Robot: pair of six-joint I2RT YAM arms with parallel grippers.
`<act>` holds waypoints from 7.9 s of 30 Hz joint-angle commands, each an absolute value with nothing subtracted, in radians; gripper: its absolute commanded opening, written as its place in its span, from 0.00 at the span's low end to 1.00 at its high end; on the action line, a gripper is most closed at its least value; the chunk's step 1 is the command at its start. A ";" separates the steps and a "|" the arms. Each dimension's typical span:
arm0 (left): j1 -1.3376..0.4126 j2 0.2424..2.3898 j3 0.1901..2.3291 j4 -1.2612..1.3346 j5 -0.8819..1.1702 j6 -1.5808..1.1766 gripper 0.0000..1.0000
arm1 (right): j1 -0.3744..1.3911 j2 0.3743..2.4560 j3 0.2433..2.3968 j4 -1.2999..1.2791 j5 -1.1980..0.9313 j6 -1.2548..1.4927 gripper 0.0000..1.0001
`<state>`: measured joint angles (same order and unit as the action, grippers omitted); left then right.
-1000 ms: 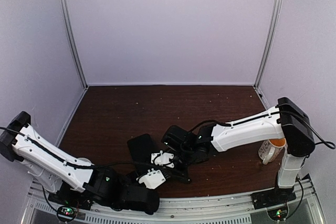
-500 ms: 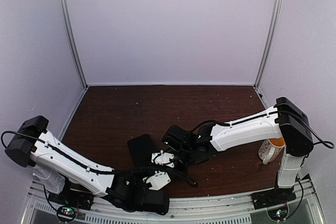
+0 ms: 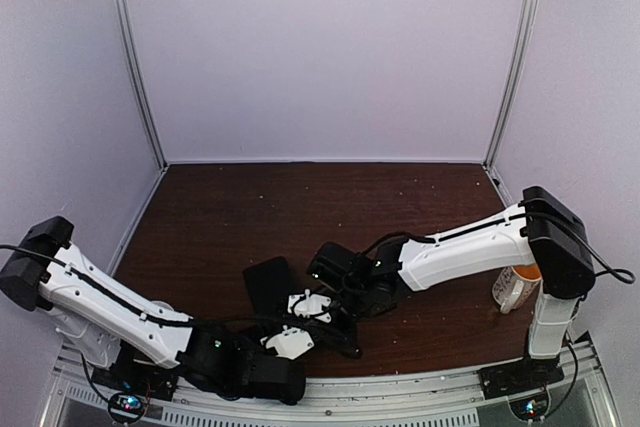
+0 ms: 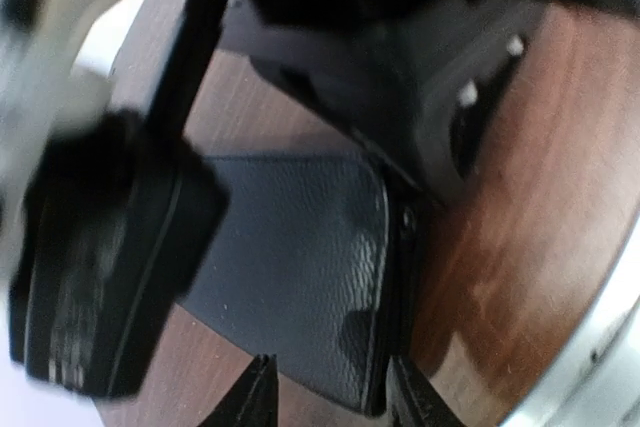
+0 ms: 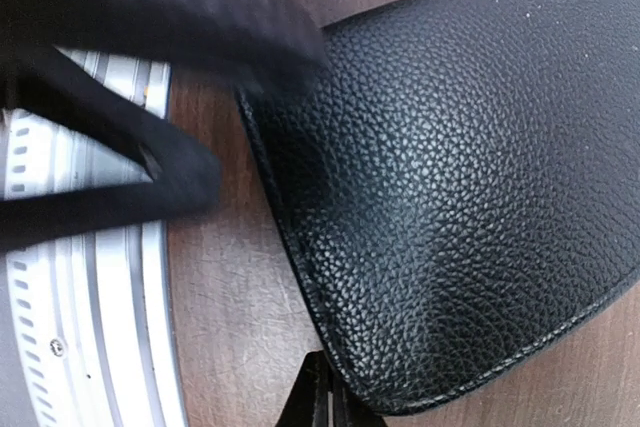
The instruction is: Sort the hair-cutting tools
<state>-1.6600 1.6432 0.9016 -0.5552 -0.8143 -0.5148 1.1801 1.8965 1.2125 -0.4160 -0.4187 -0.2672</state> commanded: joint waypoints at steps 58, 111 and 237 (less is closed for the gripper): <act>-1.686 1.732 0.884 -0.457 -0.947 -0.278 0.29 | 1.157 1.922 1.254 -0.420 -0.601 -0.232 0.00; -1.771 1.684 0.892 -0.426 -0.955 -0.116 0.00 | 0.884 1.964 1.394 -0.612 -0.248 -0.360 0.00; -1.624 1.870 0.920 -0.109 -0.850 0.187 0.00 | 0.826 1.810 1.321 -0.820 -0.114 -0.645 0.35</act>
<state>-1.6108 1.8595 0.9237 -0.1200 -0.8864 0.2329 0.8459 1.9808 1.4048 -0.8608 -0.1543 -0.6285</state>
